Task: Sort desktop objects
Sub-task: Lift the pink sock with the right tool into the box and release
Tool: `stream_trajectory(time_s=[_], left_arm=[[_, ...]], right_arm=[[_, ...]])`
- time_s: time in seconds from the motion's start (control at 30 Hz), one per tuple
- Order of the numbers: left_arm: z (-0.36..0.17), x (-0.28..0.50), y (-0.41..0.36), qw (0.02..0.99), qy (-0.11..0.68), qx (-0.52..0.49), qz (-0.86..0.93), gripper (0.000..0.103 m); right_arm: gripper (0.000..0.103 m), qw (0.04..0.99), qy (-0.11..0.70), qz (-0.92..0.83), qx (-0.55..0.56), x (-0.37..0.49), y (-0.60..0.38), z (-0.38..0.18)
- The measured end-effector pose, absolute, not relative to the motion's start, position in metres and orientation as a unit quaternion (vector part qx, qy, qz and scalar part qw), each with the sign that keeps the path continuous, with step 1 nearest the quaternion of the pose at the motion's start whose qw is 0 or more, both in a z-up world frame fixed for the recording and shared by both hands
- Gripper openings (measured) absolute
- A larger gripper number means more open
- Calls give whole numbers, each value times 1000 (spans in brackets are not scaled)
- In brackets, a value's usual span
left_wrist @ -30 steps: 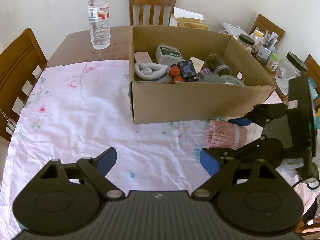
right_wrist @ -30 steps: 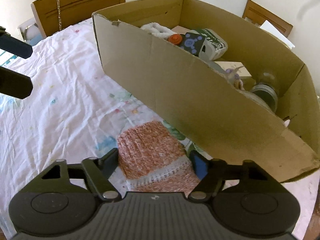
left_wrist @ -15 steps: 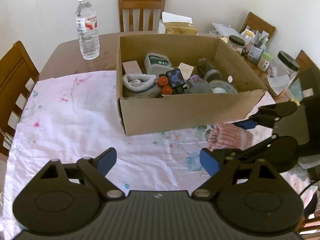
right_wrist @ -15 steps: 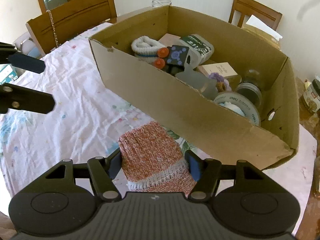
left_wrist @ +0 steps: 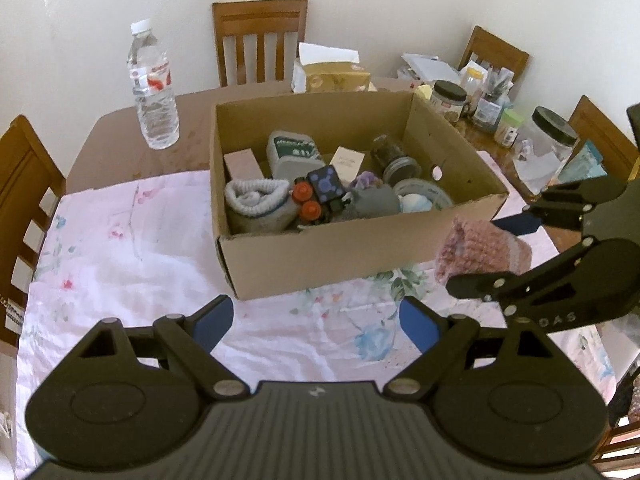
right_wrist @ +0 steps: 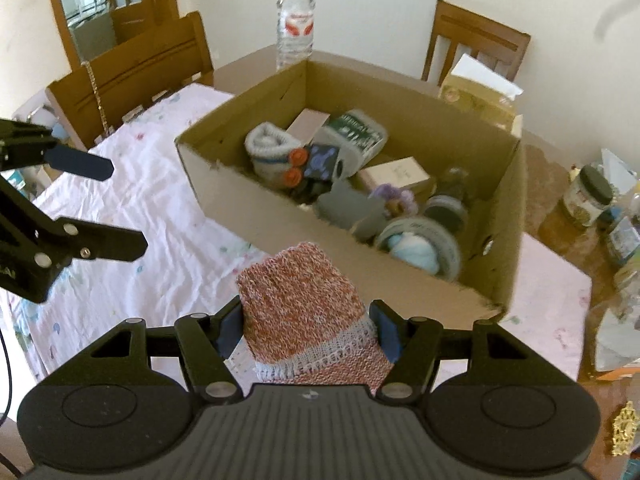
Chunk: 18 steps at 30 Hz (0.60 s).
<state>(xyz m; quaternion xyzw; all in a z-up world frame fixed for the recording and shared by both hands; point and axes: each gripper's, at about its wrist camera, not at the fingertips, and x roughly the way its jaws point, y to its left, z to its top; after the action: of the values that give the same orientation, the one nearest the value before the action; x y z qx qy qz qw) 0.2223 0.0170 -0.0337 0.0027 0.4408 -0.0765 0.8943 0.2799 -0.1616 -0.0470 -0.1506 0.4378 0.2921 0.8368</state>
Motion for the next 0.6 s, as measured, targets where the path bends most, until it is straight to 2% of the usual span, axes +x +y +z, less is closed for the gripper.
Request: stream_trajectory(time_s=[0.6], left_arm=[[-32, 217, 15, 901, 429, 17, -57, 90]], right_arm=[[71, 860, 389, 280, -175, 310, -169, 8]])
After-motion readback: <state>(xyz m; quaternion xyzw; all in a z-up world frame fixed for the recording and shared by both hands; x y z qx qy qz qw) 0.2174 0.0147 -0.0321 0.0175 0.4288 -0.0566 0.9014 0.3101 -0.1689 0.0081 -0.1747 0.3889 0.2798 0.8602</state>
